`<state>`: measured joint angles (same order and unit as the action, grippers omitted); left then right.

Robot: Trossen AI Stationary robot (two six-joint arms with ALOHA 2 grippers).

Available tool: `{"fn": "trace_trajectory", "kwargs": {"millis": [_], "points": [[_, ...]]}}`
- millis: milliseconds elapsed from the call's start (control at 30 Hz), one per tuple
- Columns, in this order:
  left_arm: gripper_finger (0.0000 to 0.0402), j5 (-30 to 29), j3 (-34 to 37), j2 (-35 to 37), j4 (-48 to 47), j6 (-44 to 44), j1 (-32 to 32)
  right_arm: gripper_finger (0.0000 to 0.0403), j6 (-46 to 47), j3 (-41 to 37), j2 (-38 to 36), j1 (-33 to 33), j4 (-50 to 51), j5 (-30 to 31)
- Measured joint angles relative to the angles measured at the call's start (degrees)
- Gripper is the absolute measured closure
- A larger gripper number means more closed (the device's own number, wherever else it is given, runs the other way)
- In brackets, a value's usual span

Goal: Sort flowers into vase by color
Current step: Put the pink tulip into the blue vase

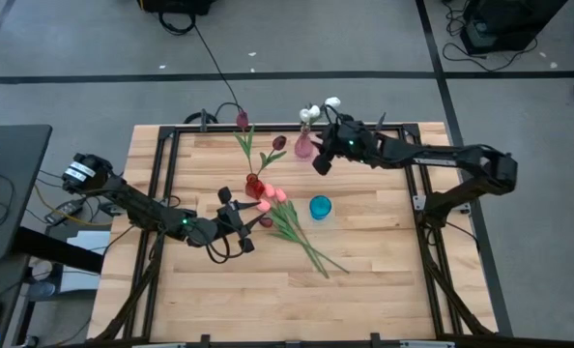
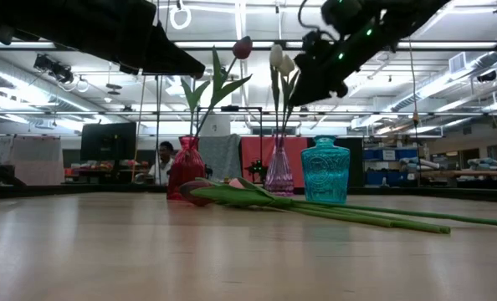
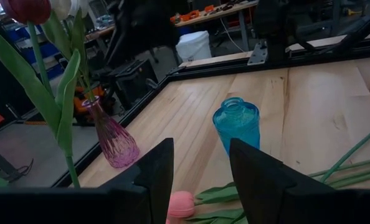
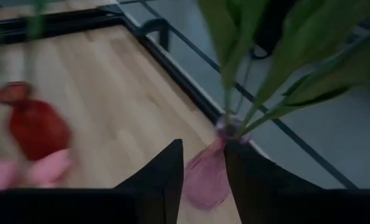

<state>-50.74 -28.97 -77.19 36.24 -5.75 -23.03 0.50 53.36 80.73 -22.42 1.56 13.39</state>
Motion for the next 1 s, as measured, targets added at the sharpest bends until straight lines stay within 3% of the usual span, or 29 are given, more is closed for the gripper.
{"fn": "trace_trajectory", "kwargs": {"millis": [233,333,533,733,1000], "points": [[0.0241,0.00,0.00,0.00,-0.61,0.01,0.00,0.0274,6.18,0.02,-8.77,10.87,6.56,0.02],[0.0241,0.00,0.00,0.00,-0.82,0.01,0.00,0.0274,8.48,0.02,-8.22,18.81,7.66,4.57],[0.0241,-0.02,0.00,0.00,-0.88,0.01,0.02,0.0275,14.48,0.02,-1.00,30.51,6.13,13.10],[0.0241,0.01,0.00,0.76,-1.14,-0.05,-0.60,0.0275,19.22,3.99,8.91,33.32,7.53,8.25],[0.0241,0.32,0.03,3.94,-4.95,-1.78,-3.09,0.0275,17.51,20.82,22.90,33.65,24.97,5.42]]}}
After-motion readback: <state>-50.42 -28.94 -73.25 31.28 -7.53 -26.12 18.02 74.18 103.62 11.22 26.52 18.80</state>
